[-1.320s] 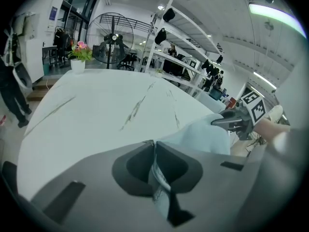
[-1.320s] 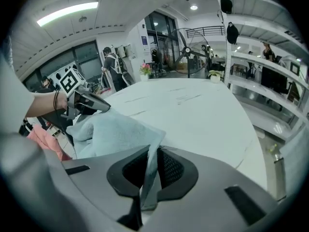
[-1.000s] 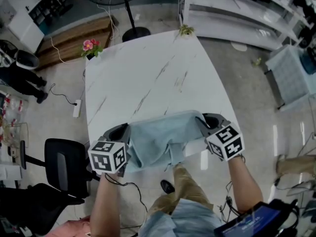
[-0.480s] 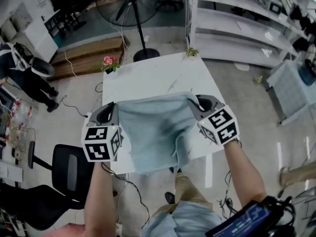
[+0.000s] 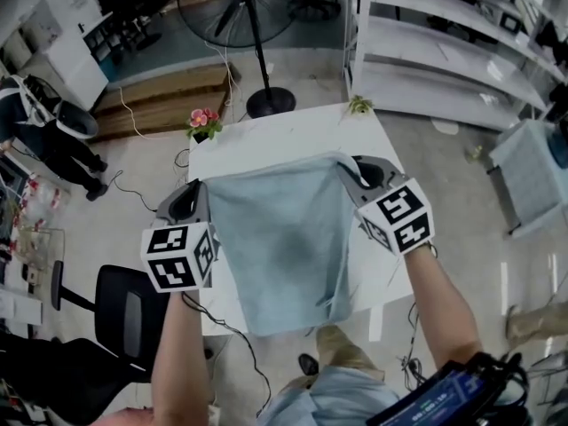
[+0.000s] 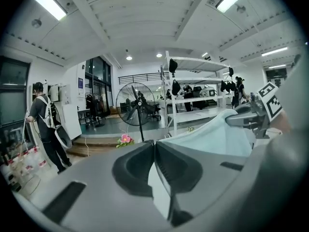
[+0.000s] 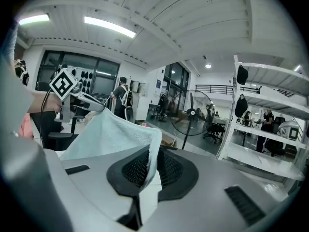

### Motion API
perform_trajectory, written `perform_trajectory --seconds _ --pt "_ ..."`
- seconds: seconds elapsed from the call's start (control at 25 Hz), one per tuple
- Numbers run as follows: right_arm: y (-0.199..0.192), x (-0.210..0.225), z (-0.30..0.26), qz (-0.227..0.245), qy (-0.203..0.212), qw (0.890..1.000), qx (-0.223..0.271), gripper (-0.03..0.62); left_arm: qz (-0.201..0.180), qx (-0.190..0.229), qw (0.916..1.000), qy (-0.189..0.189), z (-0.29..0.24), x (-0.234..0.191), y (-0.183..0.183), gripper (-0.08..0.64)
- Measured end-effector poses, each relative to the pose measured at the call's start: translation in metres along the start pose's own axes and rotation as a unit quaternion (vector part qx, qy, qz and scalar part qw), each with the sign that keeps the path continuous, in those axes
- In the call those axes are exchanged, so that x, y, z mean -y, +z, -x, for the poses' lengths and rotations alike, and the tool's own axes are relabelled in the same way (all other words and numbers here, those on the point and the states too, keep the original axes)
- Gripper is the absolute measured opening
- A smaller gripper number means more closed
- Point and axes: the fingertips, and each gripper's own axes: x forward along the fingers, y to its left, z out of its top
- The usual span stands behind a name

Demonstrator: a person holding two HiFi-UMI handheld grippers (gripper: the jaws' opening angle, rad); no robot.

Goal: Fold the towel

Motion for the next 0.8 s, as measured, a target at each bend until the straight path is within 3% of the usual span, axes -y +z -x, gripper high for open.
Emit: perform_trajectory --seconds 0.8 --pt "-0.086 0.076 -0.153 -0.021 0.028 0.996 -0.084 0.032 0.028 -0.094 0.9951 -0.009 -0.190 -0.025 -0.057 0.018"
